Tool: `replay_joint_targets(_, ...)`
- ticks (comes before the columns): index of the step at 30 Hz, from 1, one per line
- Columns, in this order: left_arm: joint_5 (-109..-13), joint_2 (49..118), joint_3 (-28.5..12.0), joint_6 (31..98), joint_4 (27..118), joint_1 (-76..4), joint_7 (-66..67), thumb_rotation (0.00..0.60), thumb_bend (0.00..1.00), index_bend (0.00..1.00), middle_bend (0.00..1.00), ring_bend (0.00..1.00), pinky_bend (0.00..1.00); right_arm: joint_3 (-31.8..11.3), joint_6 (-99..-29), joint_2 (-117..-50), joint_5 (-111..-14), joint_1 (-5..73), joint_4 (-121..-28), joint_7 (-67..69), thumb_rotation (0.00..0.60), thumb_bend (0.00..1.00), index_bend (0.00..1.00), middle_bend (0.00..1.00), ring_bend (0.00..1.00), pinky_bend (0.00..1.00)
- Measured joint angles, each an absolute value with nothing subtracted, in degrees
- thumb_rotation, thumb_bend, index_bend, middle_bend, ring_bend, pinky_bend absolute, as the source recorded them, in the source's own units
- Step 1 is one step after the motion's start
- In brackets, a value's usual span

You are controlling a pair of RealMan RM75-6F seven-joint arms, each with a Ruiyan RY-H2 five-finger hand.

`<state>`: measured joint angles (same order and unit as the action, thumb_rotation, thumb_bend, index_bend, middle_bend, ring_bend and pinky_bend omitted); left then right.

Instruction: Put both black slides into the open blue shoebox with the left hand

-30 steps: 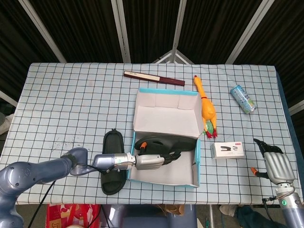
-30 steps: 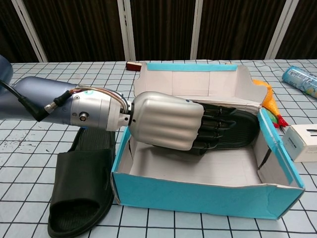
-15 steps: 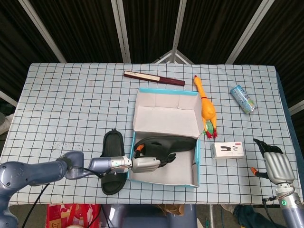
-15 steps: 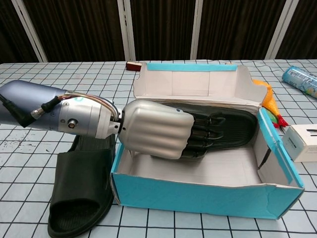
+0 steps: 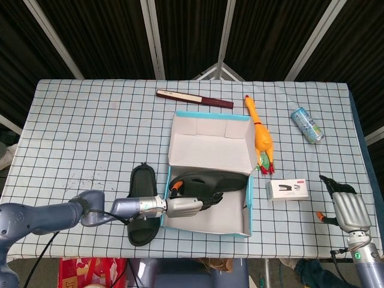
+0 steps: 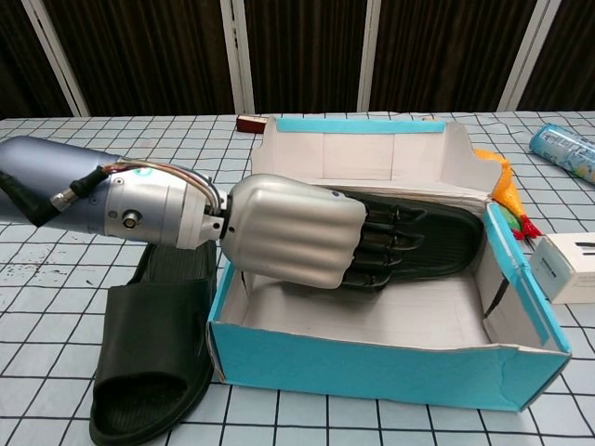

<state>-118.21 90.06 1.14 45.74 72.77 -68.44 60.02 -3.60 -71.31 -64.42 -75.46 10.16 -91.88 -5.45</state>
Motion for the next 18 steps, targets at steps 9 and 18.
replay_joint_targets(9,-117.5,88.0,0.0,44.5,75.9,-68.4,61.3,0.600,0.00,0.12,0.10,0.00,0.02,-3.8,-70.5,-63.6,-74.7,10.6,-92.3,-5.3,0.600,0.23,0.13,0.21,0.26,0.20)
replay_joint_targets(18,-117.0,85.2,-0.7,42.8,79.0,-68.0,63.2,0.600,0.00,0.12,0.10,0.00,0.02,-3.6,-70.4,-63.2,-74.6,10.4,-93.0,-5.9,0.600,0.23,0.13,0.21,0.26,0.20)
